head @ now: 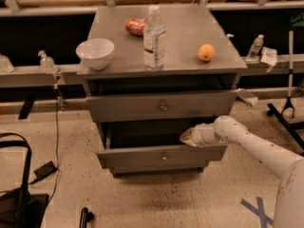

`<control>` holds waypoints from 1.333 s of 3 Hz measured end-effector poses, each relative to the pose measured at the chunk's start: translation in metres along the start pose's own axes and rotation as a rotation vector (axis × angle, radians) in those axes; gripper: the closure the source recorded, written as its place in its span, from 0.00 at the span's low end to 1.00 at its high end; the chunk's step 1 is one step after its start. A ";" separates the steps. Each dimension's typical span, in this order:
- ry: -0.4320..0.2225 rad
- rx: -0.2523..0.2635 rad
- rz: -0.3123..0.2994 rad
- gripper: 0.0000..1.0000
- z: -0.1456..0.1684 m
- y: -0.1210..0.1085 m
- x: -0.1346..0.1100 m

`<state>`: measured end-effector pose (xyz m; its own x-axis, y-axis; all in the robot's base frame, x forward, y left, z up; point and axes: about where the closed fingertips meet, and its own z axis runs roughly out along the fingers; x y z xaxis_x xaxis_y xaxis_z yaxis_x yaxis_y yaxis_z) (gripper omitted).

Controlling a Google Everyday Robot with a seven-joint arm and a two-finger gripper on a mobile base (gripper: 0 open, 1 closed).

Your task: Open middle drawer

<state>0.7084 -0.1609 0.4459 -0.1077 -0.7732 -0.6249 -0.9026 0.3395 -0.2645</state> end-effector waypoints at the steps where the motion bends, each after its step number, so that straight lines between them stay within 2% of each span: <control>1: 0.000 0.000 0.000 0.58 0.000 0.000 0.000; 2: -0.080 0.008 -0.015 0.35 -0.010 0.019 -0.020; 3: -0.219 0.025 -0.044 0.40 -0.030 0.054 -0.055; 4: -0.292 0.038 -0.057 0.60 -0.043 0.075 -0.073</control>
Offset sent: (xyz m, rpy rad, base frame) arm -0.1037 0.0736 0.0834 0.3281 -0.2156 0.1283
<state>0.6309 -0.1016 0.5034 0.0723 -0.6066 -0.7917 -0.8872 0.3236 -0.3290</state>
